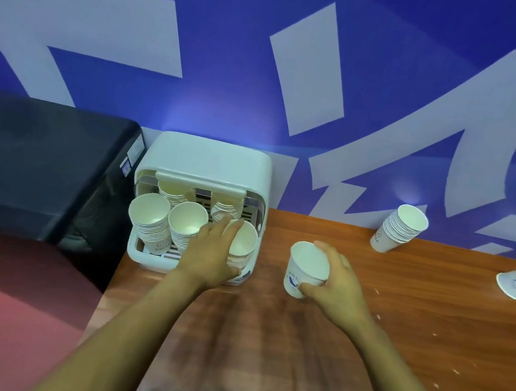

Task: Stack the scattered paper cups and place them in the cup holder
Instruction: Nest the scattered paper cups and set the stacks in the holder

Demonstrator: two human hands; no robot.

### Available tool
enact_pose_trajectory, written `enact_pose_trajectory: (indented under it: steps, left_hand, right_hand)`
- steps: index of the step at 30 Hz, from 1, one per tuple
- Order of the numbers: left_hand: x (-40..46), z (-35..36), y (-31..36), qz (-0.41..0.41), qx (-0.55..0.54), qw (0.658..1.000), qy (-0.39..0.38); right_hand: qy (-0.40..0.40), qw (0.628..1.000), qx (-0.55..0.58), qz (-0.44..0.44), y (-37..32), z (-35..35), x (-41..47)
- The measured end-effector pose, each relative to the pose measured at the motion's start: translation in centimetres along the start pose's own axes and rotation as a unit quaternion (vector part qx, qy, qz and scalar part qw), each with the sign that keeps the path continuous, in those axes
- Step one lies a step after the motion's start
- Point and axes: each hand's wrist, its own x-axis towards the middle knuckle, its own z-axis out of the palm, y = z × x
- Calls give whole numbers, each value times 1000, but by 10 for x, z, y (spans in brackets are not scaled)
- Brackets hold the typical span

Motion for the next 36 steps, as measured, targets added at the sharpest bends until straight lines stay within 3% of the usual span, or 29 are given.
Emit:
enact_pose_trajectory:
  steps: [6,10,14,21,27,36]
  left_hand:
    - [-13,-11,-6,-5,-59,998,35]
    - [-29,-21,-11,-1,-98,992,84]
    - [-39,-22,-21,-14,-111,989,95]
    - [-45,-21,-26,-27,-115,989,88]
    - [-51,-23,-19,-30,-120,989,87]
    - [-73,-37,-13,-32,-115,985,123]
  right_hand:
    - [-8,999,6,-41,-25,9,1]
    - [56,989,70,-118,-66,18,15]
    - [84,983,78,-141,-88,39,27]
    - [-11,997,30,-71,-71,75,28]
    - [-25,993,20,-111,-83,70,39]
    - [-51,995,5,-82,-81,81,44]
